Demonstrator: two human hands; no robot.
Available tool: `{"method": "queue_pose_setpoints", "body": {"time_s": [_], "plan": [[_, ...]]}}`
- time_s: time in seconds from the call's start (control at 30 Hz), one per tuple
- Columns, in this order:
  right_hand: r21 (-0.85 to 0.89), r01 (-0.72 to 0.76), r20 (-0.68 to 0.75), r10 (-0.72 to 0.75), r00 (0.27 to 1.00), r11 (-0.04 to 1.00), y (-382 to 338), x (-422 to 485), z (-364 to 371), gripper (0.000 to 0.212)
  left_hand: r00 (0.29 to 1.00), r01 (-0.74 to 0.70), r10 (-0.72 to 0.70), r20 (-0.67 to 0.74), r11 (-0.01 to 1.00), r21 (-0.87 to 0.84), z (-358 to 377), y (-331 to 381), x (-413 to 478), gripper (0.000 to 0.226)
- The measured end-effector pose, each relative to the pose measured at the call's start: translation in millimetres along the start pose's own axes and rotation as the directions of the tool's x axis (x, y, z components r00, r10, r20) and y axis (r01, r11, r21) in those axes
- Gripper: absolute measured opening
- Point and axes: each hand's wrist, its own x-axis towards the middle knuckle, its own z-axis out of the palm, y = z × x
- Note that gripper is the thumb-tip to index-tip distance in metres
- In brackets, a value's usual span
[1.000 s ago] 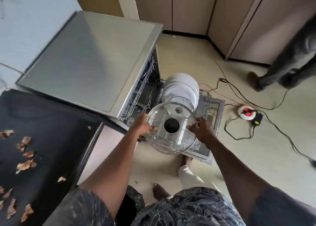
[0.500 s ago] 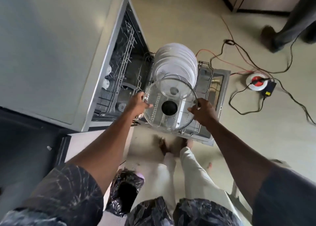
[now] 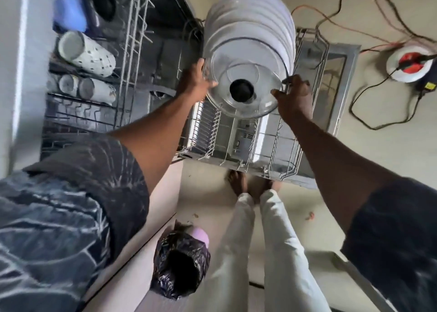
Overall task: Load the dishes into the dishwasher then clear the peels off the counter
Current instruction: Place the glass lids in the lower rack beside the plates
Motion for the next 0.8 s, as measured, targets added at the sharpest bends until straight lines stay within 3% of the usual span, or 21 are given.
{"method": "queue_pose_setpoints", "body": {"time_s": [0.23,0.47,0.8], "plan": [[-0.050,0.037,-0.063,-0.040,0.997,0.998,21.3,36.0,24.9,0.038,0.996,-0.078,0.078,-0.035,0.997,0.028,32.0,-11.6,45.8,0.053],[-0.118,0.048,-0.094,-0.060,0.994,0.992,45.6,50.5,42.8,0.035,0.997,-0.072,0.071,-0.023,0.996,-0.054,70.0,-32.1,60.6,0.048],[-0.178,0.029,-0.046,-0.038,0.998,0.984,62.5,55.2,58.0,0.034,0.998,-0.048,0.049,0.026,0.997,-0.059,91.9,-49.0,70.0,0.041]]}}
